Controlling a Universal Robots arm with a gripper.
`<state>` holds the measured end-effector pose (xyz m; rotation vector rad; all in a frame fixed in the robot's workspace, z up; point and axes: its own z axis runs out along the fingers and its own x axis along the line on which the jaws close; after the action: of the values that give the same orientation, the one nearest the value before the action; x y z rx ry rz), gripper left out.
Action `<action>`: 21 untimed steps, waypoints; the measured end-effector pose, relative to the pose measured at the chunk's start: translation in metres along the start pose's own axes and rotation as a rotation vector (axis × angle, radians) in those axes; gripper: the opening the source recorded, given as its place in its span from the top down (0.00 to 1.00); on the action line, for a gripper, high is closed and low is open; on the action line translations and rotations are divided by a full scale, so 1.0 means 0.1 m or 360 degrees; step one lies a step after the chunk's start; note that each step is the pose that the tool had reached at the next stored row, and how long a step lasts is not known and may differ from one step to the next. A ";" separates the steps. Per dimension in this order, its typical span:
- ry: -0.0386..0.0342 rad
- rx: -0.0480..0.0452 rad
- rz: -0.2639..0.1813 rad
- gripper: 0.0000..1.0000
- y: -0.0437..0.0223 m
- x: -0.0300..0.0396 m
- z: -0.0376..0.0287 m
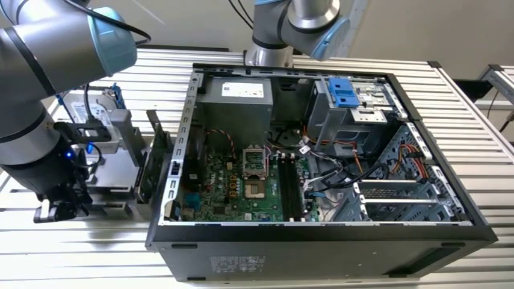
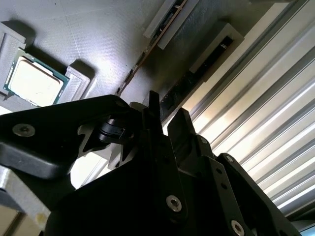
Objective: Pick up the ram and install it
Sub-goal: 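Pick up the ram and move it above insertion slot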
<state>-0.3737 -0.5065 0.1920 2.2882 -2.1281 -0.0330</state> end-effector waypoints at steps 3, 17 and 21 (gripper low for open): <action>0.0000 0.0000 0.0000 0.00 0.000 0.001 0.000; 0.0000 0.0000 0.0000 1.00 0.001 0.006 0.000; 0.0000 0.0000 0.0000 1.00 0.001 0.007 0.000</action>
<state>-0.3737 -0.5073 0.1920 2.2882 -2.1281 -0.0330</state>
